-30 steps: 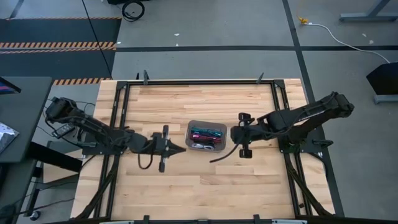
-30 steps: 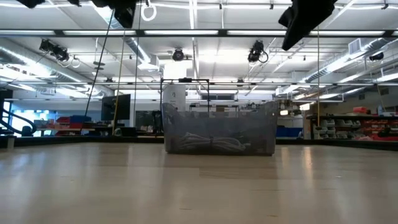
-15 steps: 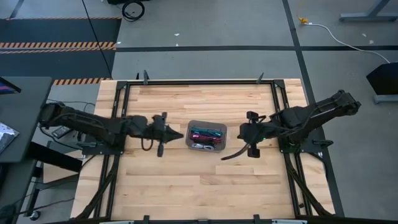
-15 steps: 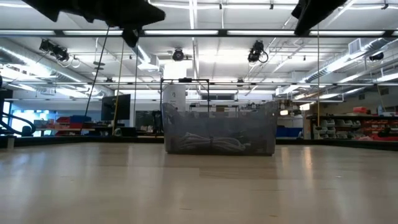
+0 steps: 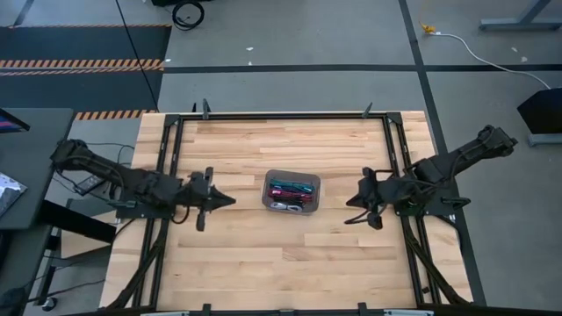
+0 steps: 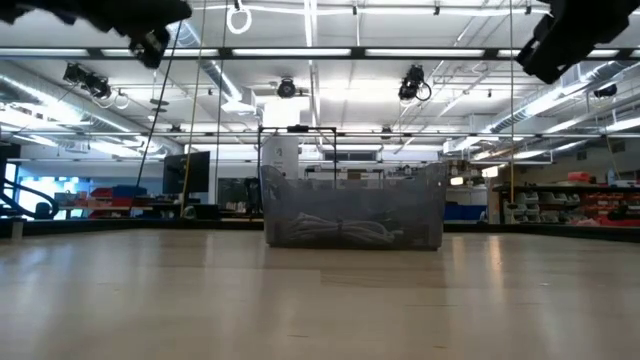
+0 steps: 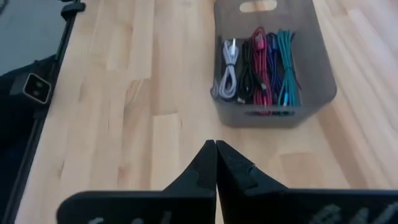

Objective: Pick and place USB-C Cables
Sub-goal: Return to Home Position

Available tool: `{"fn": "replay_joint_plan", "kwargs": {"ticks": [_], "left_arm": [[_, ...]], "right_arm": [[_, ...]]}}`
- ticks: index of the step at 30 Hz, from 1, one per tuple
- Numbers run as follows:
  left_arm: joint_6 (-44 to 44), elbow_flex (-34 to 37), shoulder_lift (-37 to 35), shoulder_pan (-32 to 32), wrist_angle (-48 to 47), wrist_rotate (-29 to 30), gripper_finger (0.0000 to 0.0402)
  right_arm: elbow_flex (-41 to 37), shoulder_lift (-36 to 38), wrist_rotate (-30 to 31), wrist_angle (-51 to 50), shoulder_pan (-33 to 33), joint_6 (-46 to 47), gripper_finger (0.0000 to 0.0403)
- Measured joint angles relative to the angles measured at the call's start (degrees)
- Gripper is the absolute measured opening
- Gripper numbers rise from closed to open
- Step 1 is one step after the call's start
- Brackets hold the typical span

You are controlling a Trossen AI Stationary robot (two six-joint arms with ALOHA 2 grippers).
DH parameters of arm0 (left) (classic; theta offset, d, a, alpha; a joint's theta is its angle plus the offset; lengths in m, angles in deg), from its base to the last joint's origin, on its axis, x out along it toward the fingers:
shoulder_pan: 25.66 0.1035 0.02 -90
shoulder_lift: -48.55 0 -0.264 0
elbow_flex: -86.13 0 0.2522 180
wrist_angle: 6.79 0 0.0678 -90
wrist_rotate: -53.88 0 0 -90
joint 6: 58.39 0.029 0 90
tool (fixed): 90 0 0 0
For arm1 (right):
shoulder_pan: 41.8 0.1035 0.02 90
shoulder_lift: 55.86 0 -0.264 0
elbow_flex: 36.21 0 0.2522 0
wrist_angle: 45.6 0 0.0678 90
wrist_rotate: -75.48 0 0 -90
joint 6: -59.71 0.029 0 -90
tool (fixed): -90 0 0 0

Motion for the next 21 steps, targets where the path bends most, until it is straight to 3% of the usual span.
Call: {"fn": "replay_joint_plan", "kwargs": {"ticks": [4, 10, 21], "left_arm": [[-0.06, 7.97, -2.49, -4.12, 11.06, 5.16, 0.0002], [1.63, 17.83, -4.01, -6.84, 29.03, 6.22, 0.0003], [2.95, 19.89, -4.25, -7.08, 29.68, 6.91, 0.0003]], "right_arm": [[-3.19, 3.48, 0.30, 3.21, 1.09, 0.89, 0.0003], [-8.76, 8.76, 0.68, 9.33, 1.70, 0.98, 0.0004], [-20.95, 15.85, -1.77, 23.93, 1.68, -0.31, 0.0004]]}}
